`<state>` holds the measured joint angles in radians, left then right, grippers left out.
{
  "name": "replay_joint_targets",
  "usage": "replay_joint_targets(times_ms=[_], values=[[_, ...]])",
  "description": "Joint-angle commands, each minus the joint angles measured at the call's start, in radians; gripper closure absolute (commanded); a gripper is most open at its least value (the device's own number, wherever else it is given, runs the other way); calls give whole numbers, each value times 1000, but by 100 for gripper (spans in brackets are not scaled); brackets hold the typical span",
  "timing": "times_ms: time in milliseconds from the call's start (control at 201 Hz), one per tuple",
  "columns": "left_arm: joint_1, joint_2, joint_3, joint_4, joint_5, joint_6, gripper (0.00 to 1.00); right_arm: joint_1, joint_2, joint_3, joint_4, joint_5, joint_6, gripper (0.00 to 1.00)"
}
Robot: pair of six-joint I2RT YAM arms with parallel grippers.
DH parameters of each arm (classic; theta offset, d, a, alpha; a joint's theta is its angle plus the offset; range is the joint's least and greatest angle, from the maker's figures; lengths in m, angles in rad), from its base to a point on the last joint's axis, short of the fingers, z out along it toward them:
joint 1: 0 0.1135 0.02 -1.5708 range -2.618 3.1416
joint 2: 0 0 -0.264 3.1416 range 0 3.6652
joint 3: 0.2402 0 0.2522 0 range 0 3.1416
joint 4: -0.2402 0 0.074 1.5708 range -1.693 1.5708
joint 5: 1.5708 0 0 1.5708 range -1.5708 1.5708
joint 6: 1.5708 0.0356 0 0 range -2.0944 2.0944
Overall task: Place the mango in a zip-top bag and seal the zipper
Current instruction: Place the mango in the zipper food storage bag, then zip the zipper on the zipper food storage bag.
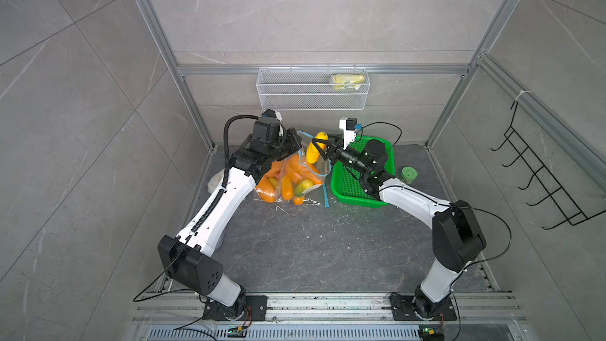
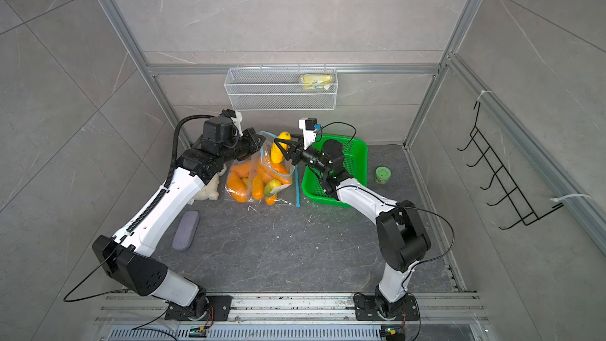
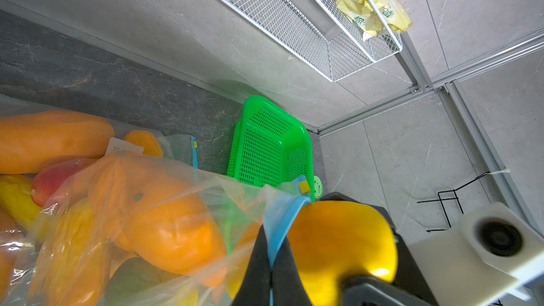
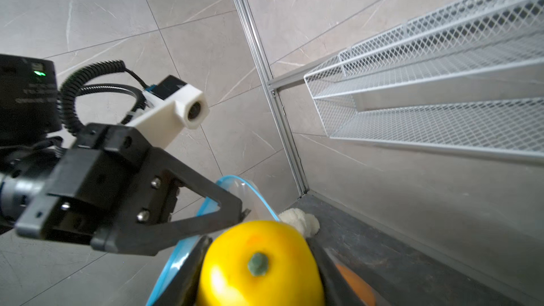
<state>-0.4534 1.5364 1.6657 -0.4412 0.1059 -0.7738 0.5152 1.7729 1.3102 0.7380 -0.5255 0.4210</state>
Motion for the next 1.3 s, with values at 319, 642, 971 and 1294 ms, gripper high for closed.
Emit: replay_joint_targets(times_ms=[319,642,971,1294], values=[[7,-36,133,-32,65,41,100,-180,-290,-89,-208,-173,-85,17],[-27,11,287,-145,329,157,100,-317,-358,-140,-469,-339,-320,23],[-71,119,306,-131,519,187,100,-318,-284,-226,-318,-523,-356,23],[-58,147,232,-104,545,189,100,-317,-162,-364,211,-687,-78,57]])
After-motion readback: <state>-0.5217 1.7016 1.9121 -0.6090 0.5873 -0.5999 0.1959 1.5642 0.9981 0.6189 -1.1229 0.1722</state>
